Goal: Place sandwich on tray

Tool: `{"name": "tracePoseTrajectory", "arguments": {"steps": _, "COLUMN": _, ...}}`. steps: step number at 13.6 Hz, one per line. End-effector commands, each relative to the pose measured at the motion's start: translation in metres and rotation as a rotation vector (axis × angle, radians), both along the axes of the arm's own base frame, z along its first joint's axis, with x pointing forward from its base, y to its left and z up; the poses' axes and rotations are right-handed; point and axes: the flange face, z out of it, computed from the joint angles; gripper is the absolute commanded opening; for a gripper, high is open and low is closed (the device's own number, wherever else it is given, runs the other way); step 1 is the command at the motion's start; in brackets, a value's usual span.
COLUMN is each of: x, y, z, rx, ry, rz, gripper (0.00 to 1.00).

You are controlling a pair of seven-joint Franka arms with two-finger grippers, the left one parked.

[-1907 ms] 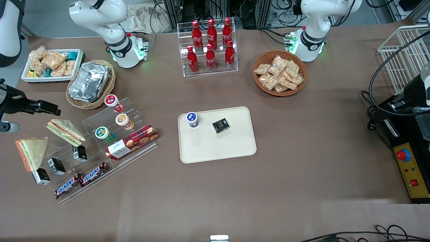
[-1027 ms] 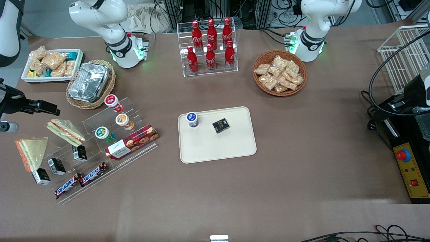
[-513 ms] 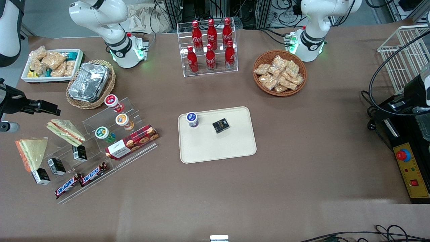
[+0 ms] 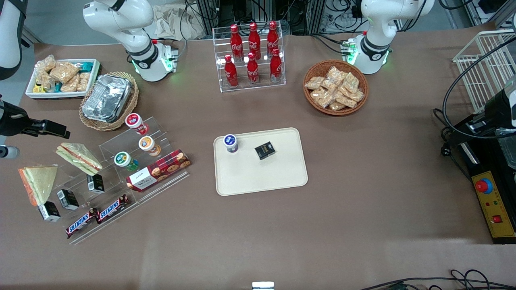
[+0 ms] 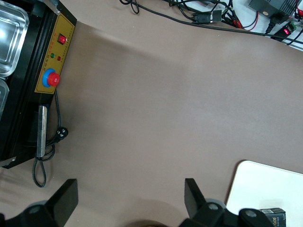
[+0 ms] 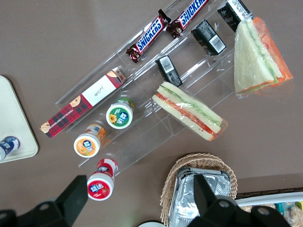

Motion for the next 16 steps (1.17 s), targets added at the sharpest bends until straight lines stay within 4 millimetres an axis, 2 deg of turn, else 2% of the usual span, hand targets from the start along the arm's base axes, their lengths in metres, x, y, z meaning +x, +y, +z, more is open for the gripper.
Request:
{"name": "tracePoseTrajectory", "arguments": {"steps": 1, "x": -0.001, "y": -0.003, "z": 0.006, "rx": -0.014, "ry": -0.02, "rz": 0.01, "gripper": 0.99}}
{"name": "tracePoseTrajectory", "arguments": {"steps": 2, "x": -0.001, "y": -0.009, "z": 0.01, "rx": -0.017, "ry": -0.03, "rz": 0.006, "gripper": 0.99}}
{"name": "tracePoseTrajectory", "arguments": {"steps": 3, "x": -0.002, "y": -0.028, "z": 0.014, "rx": -0.01, "ry": -0.042, "rz": 0.007, "gripper": 0.99}}
{"name": "tracePoseTrajectory", "arguments": {"steps": 4, "x": -0.002, "y": -0.033, "z": 0.014, "rx": -0.004, "ry": -0.042, "rz": 0.058, "gripper": 0.99}}
{"name": "tracePoseTrajectory", "arguments": {"steps": 6, "x": -0.004, "y": -0.049, "z": 0.018, "rx": -0.008, "ry": -0.049, "rz": 0.051, "gripper": 0.99}}
{"name": "tracePoseTrajectory", "arguments": {"steps": 8, "x": -0.007, "y": -0.098, "z": 0.007, "rx": 0.013, "ry": -0.06, "rz": 0.012, "gripper": 0.99}}
{"name": "tracePoseTrajectory", "arguments": {"steps": 9, "x": -0.003, "y": -0.115, "z": 0.003, "rx": 0.025, "ry": -0.108, "rz": 0.081, "gripper": 0.99}}
{"name": "tracePoseTrajectory", "arguments": {"steps": 11, "x": 0.004, "y": -0.151, "z": -0.027, "rx": 0.023, "ry": -0.115, "rz": 0.129, "gripper": 0.99}}
{"name": "tracePoseTrajectory", "arguments": {"steps": 12, "x": 0.011, "y": -0.157, "z": -0.04, "rx": 0.027, "ry": -0.122, "rz": 0.136, "gripper": 0.99}}
{"name": "tracePoseTrajectory", "arguments": {"steps": 16, "x": 0.041, "y": -0.181, "z": -0.123, "rx": 0.006, "ry": -0.15, "rz": 0.195, "gripper": 0.99}}
